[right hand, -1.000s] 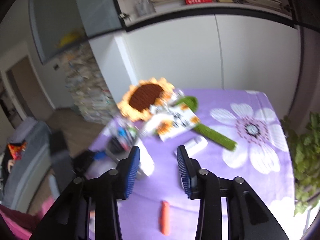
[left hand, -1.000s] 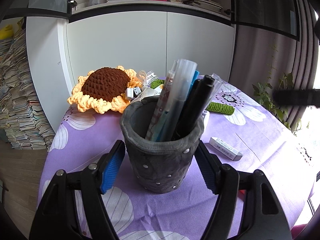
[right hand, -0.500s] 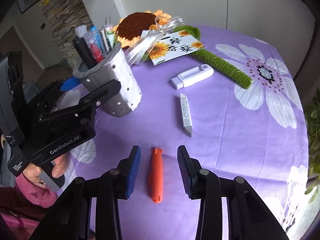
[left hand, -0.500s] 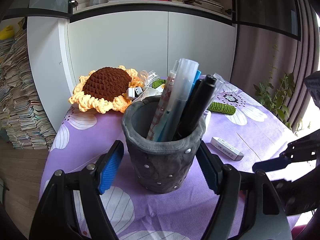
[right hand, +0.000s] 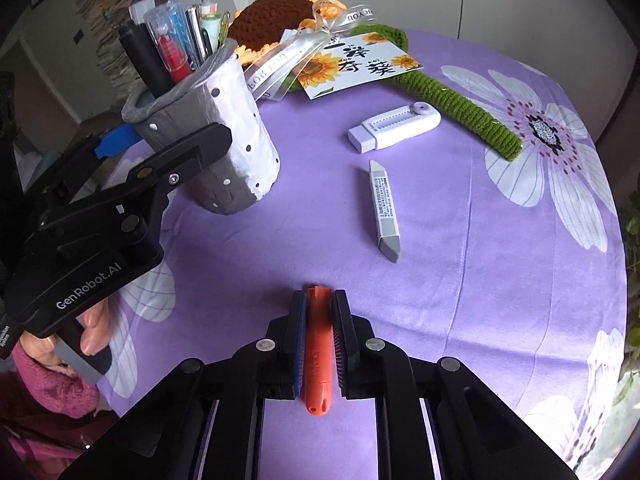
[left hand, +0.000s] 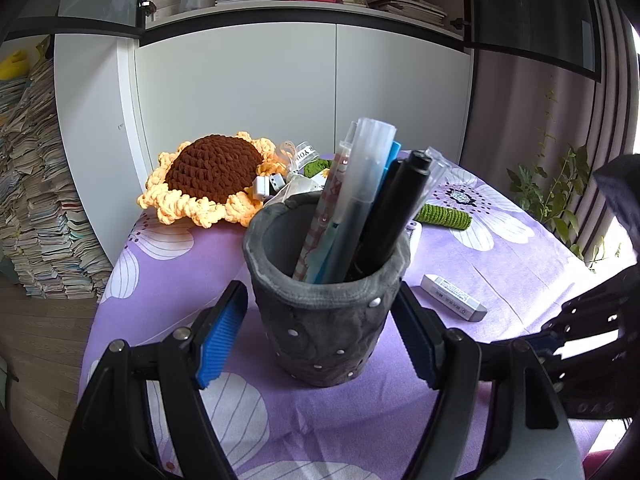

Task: Organize stationery
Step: 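Lift the orange marker with the right gripper and drop it into the cup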

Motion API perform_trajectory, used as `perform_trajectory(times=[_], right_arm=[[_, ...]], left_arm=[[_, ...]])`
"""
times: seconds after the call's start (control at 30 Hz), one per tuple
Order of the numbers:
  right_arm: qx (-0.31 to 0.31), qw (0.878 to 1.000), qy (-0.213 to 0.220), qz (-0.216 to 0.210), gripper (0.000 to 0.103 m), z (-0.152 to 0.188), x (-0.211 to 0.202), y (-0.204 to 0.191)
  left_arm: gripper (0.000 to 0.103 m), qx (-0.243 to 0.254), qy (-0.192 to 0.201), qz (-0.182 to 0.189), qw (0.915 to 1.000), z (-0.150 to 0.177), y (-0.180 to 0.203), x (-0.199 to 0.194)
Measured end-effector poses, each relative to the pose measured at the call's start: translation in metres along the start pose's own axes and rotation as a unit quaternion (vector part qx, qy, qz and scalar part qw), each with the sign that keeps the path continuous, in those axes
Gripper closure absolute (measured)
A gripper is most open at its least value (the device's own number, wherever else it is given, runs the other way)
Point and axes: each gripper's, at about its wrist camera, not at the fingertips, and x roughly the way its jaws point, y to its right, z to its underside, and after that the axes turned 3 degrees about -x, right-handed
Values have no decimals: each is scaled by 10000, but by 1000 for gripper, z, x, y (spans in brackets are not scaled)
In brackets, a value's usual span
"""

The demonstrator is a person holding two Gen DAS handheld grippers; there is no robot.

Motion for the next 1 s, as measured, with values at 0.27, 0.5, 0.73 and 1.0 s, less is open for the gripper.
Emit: perform_trajectory(times=[0.27, 0.5, 0.73, 1.0], right_arm=[[300, 9962, 815, -114, 89, -4, -60, 11], [332, 9888, 1455, -73, 90, -26, -91, 13], [-49, 9771, 2113, -231, 90, -64, -132, -9], [-504, 9688, 2236, -942, 90, -120, -133, -40]], left_arm=[[30, 1, 0, -1, 10000, 0, 0, 0], [30, 1, 1, -1, 10000, 0, 0, 0], [30, 3, 2, -2, 10000, 0, 0, 0], [30, 0, 1, 5, 10000, 0, 0, 0]])
